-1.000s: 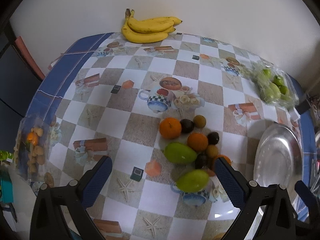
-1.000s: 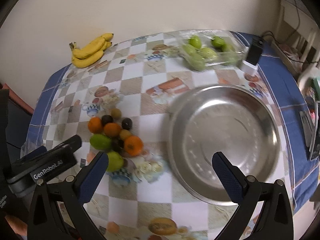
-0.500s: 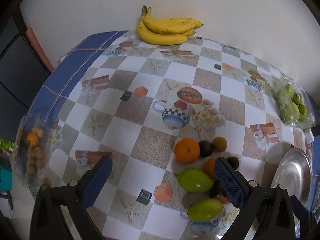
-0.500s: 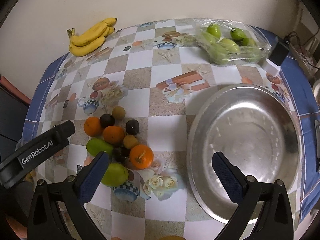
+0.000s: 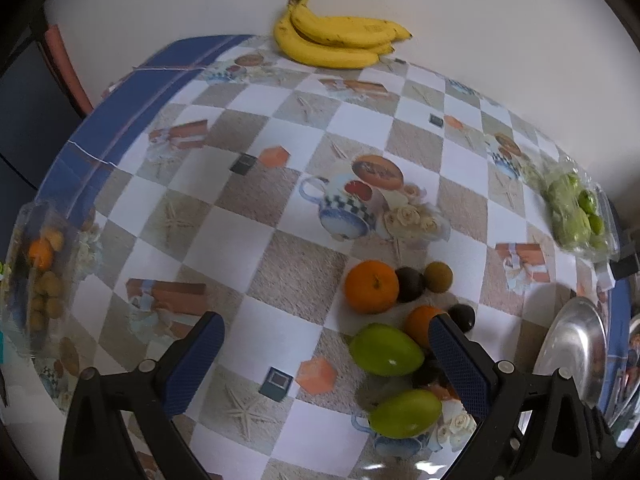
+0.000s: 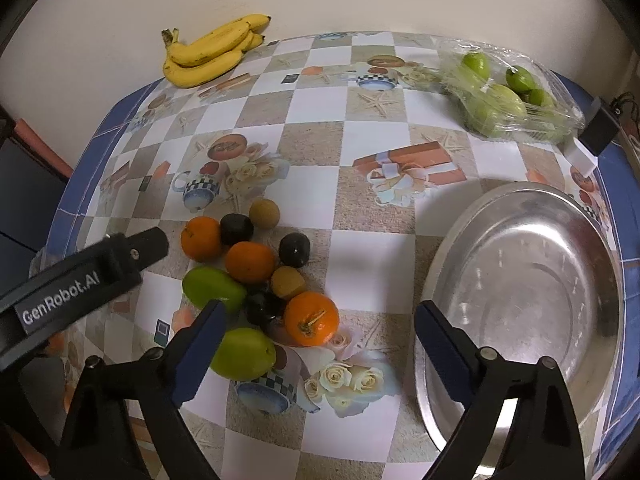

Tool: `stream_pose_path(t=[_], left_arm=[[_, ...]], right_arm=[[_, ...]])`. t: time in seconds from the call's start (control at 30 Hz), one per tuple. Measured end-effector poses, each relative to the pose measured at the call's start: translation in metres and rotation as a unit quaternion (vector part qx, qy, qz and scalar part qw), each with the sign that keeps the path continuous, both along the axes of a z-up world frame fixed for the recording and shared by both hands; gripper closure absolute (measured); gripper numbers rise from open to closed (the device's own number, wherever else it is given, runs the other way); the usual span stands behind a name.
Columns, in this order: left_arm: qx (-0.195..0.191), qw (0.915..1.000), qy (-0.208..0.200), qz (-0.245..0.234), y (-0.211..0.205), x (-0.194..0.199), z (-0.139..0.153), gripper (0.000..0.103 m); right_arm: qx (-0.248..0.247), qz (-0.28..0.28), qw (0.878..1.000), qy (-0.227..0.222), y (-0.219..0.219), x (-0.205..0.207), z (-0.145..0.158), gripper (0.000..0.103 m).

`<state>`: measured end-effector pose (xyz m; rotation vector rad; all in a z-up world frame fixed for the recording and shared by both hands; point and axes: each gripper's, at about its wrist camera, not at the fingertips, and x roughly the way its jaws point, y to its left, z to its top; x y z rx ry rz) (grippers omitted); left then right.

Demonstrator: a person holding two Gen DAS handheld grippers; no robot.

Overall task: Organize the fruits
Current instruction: 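Move the right tool to the orange while the left tool approaches a green mango, then close the right tool on the orange while the left tool grasps the green mango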

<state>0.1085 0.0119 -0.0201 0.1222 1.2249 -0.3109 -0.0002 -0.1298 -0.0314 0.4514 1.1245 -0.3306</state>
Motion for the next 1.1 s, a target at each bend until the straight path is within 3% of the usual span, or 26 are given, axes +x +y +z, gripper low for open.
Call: stream_pose_path(t=[0.2, 0.47, 1.1], left_arm=[[-0.008, 0.999, 0.043, 0.006, 0.001, -0.001, -0.019, 0.007], [0.008, 0.9978, 0.06, 0.028, 0.007, 0.002, -0.033, 0.008], [-0.001, 0.9963, 0.077, 0.039, 0.01, 0.002, -0.036, 0.008]], right_arm=[[0.037, 0.004, 0.999, 0.013, -0.002, 0.001, -0.018, 0.029], [0.056, 0.009, 0.998, 0.017, 0.001, 0.007, -0.03, 0.05], [0.068, -0.004, 0.997, 0.023, -0.001, 0.008, -0.04, 0.064]])
